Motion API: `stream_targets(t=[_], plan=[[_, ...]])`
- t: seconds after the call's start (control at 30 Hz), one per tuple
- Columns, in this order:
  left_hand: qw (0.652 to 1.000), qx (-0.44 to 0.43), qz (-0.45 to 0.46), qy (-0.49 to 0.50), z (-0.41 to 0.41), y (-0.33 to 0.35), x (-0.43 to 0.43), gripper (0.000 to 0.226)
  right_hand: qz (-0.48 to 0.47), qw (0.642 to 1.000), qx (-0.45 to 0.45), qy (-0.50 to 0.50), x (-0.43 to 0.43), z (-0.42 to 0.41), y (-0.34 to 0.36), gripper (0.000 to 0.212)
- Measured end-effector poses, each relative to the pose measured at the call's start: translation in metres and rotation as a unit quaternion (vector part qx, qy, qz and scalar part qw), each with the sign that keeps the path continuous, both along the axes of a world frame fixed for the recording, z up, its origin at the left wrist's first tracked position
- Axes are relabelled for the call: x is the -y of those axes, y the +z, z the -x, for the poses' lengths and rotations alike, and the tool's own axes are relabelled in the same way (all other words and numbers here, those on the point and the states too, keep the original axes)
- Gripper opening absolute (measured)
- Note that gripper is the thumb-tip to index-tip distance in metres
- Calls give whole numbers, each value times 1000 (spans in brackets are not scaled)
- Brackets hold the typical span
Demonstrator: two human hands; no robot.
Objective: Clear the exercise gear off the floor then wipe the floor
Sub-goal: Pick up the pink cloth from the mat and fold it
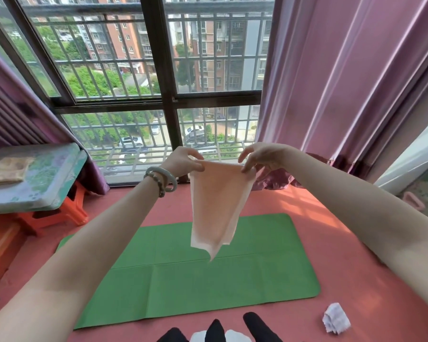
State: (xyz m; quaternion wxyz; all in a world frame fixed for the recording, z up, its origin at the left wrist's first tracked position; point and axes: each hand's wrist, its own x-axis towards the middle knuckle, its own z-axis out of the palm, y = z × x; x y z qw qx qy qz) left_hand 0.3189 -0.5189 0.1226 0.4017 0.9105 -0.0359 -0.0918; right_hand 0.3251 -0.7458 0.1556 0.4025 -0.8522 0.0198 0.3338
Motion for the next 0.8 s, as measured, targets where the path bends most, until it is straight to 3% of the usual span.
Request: stream_targets(t=[0.13, 0.23, 0.33, 0.53, 0.67, 0.8], plan=[[995, -42, 74, 50, -5, 3, -9, 25, -79, 993, -6, -90, -2, 1, 0, 34], [989, -41, 120, 73, -8, 4, -13, 28, -126, 978, -9, -165, -4, -2, -1, 49], [983, -78, 159, 49, -7, 8, -12, 31, -142, 974, -9, -175, -6, -3, 2, 53], [998, -57, 10, -11, -7, 7, -4, 40, -61, 994, -26, -90, -4, 0, 2, 49], [999, -25, -31, -28, -6, 8, 2, 31, 16, 999, -15, -38, -5, -4, -3, 66], [998, 0, -61, -27, -5, 10, 7, 14, 69, 993, 92, 2, -6, -9, -8, 43]])
